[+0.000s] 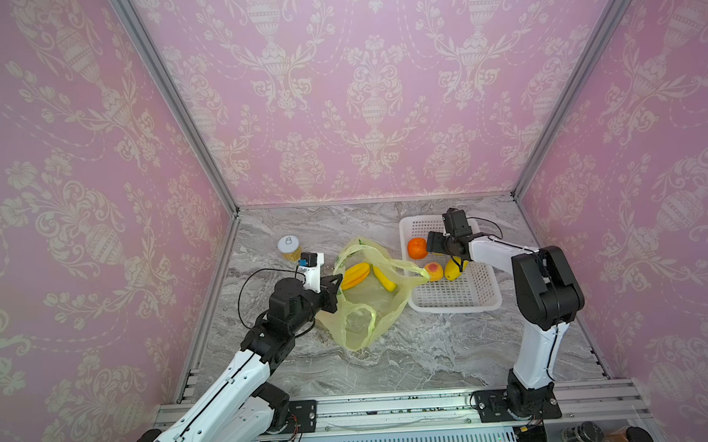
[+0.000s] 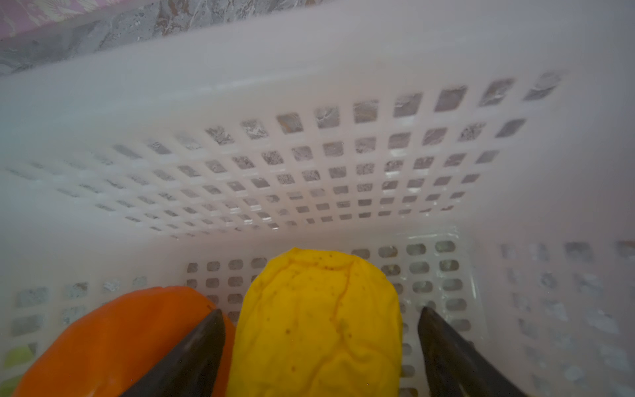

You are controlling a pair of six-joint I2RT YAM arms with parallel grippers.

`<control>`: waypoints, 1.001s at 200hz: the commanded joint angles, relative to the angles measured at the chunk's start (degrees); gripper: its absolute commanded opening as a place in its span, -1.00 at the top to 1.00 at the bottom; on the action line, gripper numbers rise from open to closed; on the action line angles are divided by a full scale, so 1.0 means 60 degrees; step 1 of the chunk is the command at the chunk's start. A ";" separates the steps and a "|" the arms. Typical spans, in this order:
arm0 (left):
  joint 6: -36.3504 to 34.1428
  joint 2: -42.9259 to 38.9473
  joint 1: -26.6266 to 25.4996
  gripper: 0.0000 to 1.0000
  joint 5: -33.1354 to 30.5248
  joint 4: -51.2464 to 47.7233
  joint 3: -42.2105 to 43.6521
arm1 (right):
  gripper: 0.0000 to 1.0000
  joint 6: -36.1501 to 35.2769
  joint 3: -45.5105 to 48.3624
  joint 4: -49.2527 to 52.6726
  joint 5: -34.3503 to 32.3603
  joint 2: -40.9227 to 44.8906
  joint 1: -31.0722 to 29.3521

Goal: Untie the knot of the plastic bag and take out the fruit
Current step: 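Lower the yellow fruit into the basket and open the right gripper, then move the open right gripper back over the bag mouth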

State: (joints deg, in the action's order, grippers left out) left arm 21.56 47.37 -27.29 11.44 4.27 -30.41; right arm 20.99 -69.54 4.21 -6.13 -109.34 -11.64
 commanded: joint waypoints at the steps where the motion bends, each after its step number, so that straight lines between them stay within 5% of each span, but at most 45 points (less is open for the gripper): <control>1: 0.0025 0.0150 -0.0052 0.95 0.0054 0.0152 0.0103 | -0.85 -0.0111 0.0294 -0.0550 0.0004 0.0460 -0.0078; 33: -0.0032 0.0074 -0.0059 0.95 -0.0029 0.0072 0.0074 | -0.81 -0.0018 0.1455 -0.1309 0.0131 0.1307 -0.0082; 72: -0.0070 -0.0059 -0.0052 0.94 -0.0133 0.0046 0.0107 | -0.76 0.0148 0.3459 -0.1814 0.0194 0.4429 -0.0339; 114: -0.0041 -0.0034 -0.0052 0.98 -0.0092 0.0053 0.0094 | -0.69 -0.0348 0.4103 -0.0659 -0.0711 0.7860 -0.2131; 150: -0.0020 -0.0004 -0.0052 0.99 -0.0117 0.0107 0.0118 | -0.48 -0.0466 0.4422 -0.0399 -0.0364 1.0231 -0.3326; 200: 0.0003 -0.0074 -0.0051 0.99 -0.0119 0.0077 0.0116 | -0.21 -0.0892 0.4023 -0.0688 0.0852 1.0086 -0.5349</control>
State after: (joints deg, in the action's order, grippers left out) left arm 21.54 47.75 -27.29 11.42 4.27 -30.41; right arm 18.02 -43.62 -1.04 -5.32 -44.97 -39.40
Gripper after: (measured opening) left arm 0.041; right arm 0.645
